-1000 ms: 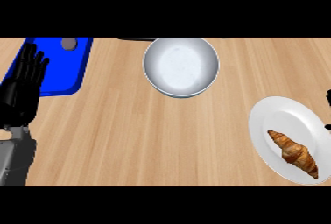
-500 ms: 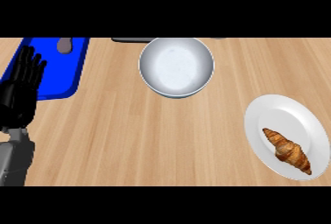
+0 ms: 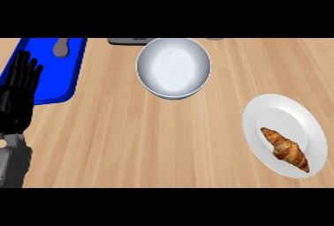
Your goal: Pick the lemon from the plate and place it in the bowl
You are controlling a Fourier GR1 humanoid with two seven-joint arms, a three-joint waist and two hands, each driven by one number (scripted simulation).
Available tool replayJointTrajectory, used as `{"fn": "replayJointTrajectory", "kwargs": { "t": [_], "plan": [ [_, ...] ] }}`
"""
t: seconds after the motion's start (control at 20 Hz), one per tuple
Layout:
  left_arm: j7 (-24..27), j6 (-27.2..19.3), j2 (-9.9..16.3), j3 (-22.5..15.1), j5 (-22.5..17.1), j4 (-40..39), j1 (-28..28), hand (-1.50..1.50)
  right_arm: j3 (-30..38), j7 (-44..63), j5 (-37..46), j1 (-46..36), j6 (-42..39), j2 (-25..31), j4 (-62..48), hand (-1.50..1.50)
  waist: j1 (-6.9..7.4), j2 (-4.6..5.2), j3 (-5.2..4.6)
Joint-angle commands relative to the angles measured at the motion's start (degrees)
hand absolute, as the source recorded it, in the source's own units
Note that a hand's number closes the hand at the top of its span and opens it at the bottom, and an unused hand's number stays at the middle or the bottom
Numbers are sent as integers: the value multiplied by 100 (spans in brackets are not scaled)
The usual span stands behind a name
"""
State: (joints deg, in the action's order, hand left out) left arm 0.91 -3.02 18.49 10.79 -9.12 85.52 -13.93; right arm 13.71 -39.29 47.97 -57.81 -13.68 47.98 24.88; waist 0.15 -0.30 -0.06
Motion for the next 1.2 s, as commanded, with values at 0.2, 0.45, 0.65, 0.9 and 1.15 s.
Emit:
{"fn": "replayJointTrajectory", "kwargs": {
  "t": [0.2,0.45,0.65,0.9,1.15],
  "plan": [
    [-4,-47,76,95,86,-63,-9,0,284,835,-844,-857,-1721,-540,829,150,-97,-40,-6],
    [-79,31,77,126,12,-219,-226,0,326,1901,-1173,-945,-2146,-1030,1514,150,-80,-4,-1],
    [-269,-108,-80,5,57,201,-8,0,126,3014,-1302,-1126,-2178,-1947,2281,150,-90,-43,-2],
    [-66,122,-22,92,-35,67,79,0,-264,3744,-1107,-1387,-2074,-2604,2386,150,12,-1,-1],
    [66,84,-75,7,118,-181,-187,0,-544,4112,-1012,-1130,-1702,-3396,2415,150,21,31,2]
  ]
}}
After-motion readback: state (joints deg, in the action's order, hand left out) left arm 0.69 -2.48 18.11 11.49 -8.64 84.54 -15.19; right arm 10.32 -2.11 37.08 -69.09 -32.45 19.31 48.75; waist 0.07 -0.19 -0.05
